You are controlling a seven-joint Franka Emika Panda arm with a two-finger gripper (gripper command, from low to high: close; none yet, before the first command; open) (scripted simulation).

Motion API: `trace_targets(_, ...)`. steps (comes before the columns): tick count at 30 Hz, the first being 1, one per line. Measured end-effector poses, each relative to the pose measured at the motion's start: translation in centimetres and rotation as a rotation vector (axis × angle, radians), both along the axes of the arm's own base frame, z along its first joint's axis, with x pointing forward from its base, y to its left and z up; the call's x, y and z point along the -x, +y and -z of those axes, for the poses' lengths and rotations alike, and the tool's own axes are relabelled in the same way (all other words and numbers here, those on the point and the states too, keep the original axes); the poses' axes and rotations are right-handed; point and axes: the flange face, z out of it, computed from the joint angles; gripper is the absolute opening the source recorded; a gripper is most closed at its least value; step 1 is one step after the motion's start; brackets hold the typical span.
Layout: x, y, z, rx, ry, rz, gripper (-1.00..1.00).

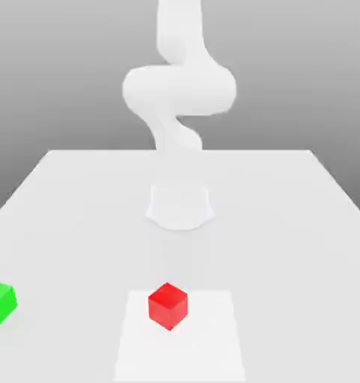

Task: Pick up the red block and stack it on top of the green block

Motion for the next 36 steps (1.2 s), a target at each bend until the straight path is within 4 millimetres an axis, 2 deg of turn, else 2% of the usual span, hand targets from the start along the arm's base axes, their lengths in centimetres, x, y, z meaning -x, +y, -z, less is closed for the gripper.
trace_targets(5, -4.7, 0.1, 10.7, -0.001, 0.158, 0.134, 0.00)
trace_targets(10, -6.5, -1.2, 21.5, -0.034, 0.309, 0.262, 0.00)
trace_targets(15, -5.6, -2.7, 31.7, -0.098, 0.454, 0.385, 0.00)
trace_targets(21, -1.7, -3.3, 41.6, -0.211, 0.611, 0.523, 0.00)
trace_targets(23, -0.1, -3.0, 44.2, -0.257, 0.659, 0.564, 0.00)
trace_targets(24, 0.3, -3.0, 44.9, -0.269, 0.668, 0.576, 0.00)
trace_targets(36, 0.0, -2.9, 49.5, -0.287, 0.668, 0.590, 0.00)
